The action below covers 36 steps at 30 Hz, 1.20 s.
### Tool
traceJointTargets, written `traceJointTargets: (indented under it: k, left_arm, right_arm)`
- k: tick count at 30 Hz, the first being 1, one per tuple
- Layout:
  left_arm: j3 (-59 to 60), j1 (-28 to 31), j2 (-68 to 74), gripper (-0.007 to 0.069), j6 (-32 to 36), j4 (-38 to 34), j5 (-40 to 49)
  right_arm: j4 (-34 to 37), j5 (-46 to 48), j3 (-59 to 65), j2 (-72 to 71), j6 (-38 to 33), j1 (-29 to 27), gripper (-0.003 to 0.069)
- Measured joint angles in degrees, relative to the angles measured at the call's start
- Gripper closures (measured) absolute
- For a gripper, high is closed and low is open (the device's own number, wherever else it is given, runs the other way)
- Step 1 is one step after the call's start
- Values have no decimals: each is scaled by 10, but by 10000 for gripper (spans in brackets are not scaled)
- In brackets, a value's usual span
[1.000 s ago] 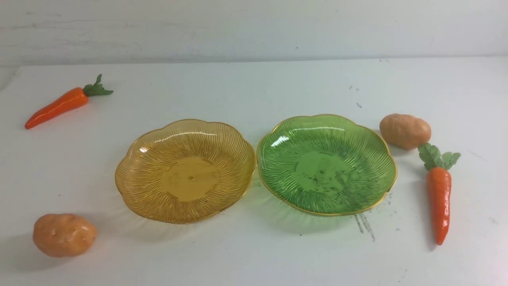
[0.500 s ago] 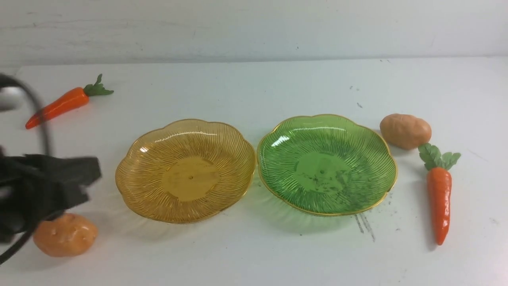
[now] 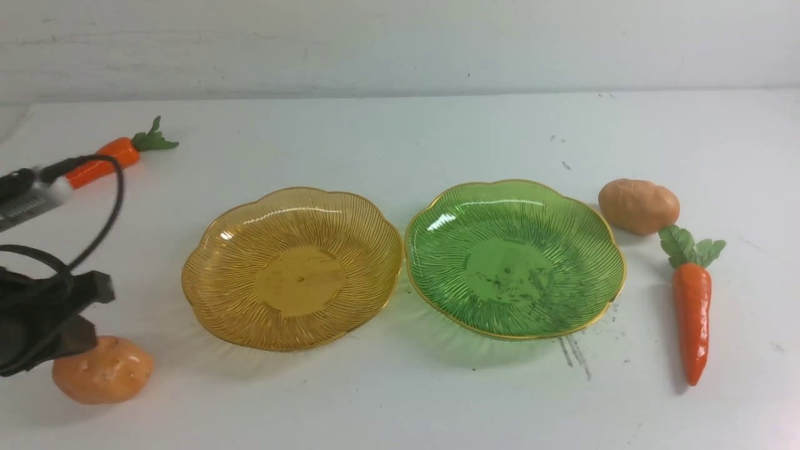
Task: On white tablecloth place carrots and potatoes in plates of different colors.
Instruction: 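Put the potatoes from the left side into the left plate with the left gripper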
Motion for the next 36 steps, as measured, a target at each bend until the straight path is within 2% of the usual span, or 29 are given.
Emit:
traceJointTargets:
  k: [4, 8, 14, 18, 22, 32, 34, 36]
  left_arm:
    - [0, 1, 40, 494, 0, -7, -10]
    - [-7, 1, 83, 351, 0, -13, -20]
    - [-27, 1, 131, 101, -11, -16, -25]
    - [-39, 1, 153, -19, -16, -18, -40]
    - [-42, 1, 181, -59, -20, -23, -51]
    - [-52, 1, 230, -61, -26, -39, -77]
    - [-53, 1, 233, -55, -22, -39, -85]
    - [-52, 1, 245, 19, -11, -35, -96]
  right_arm:
    - [10, 57, -25, 61, -56, 0, 674]
    - [33, 69, -25, 81, -92, 0, 674]
    - [59, 70, -18, 82, -117, 0, 674]
    - [65, 70, -18, 82, -122, 0, 674]
    - [66, 70, -18, 82, -123, 0, 674]
    - [67, 70, -18, 82, -124, 0, 674]
    - [68, 70, -18, 82, -124, 0, 674]
    - [68, 70, -18, 82, -124, 0, 674]
